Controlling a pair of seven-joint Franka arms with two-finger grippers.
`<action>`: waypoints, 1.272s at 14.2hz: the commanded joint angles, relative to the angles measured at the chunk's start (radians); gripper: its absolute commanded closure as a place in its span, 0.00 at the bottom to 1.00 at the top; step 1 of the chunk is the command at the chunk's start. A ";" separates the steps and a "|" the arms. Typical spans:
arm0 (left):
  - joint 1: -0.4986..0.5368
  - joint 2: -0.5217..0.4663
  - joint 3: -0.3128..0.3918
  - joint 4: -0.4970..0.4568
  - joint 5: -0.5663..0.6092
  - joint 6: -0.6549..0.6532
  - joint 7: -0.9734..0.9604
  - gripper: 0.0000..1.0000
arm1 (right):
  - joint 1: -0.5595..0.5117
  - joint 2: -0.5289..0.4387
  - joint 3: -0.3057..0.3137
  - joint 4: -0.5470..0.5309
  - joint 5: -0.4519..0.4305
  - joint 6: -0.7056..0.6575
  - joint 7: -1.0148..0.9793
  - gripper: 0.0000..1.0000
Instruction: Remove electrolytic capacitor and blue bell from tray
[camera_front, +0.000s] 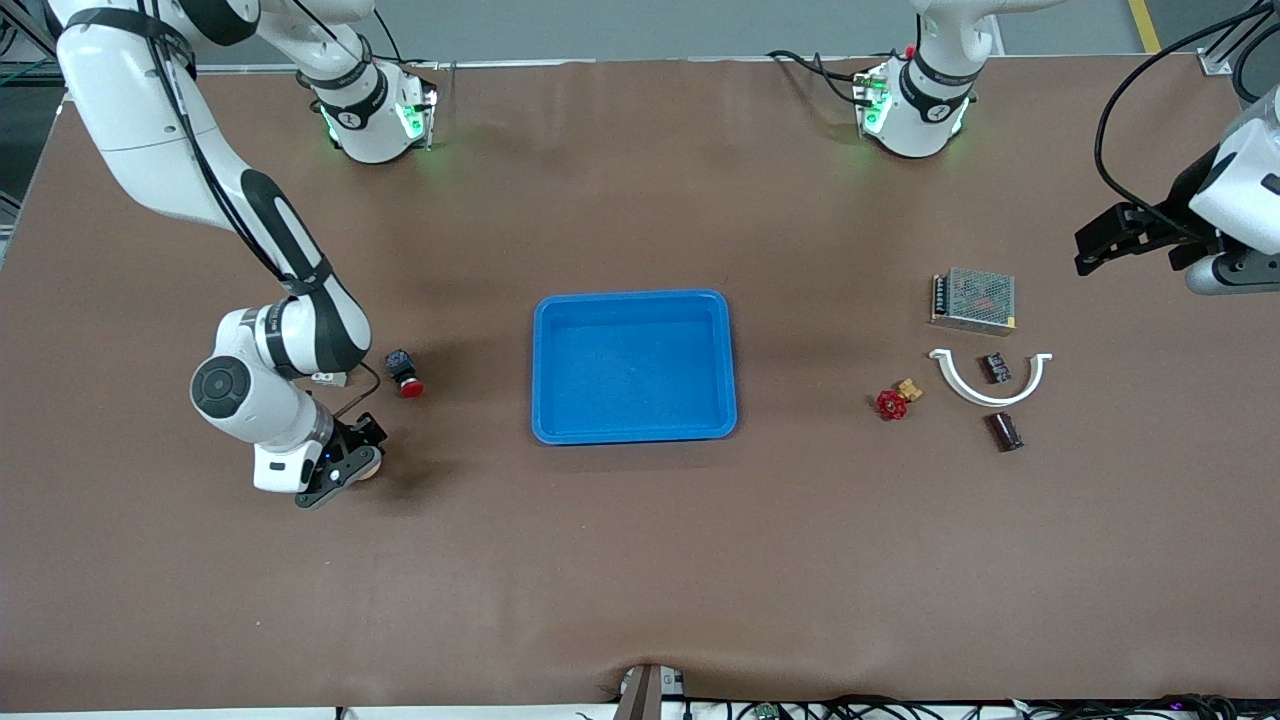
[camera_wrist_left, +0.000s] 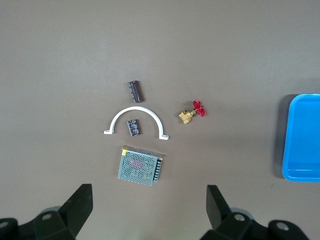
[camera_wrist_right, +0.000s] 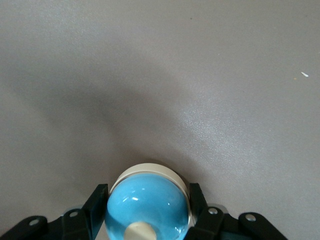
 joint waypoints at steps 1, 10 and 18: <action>0.000 -0.017 -0.007 -0.002 -0.007 -0.010 0.013 0.00 | -0.014 -0.008 0.017 0.001 -0.008 0.005 0.002 0.00; 0.007 -0.020 -0.004 -0.001 -0.001 -0.013 0.015 0.00 | 0.102 -0.100 0.020 0.263 -0.008 -0.517 0.238 0.00; 0.009 -0.020 -0.002 0.002 0.004 -0.013 0.018 0.00 | 0.188 -0.406 0.021 0.340 0.002 -0.977 0.496 0.00</action>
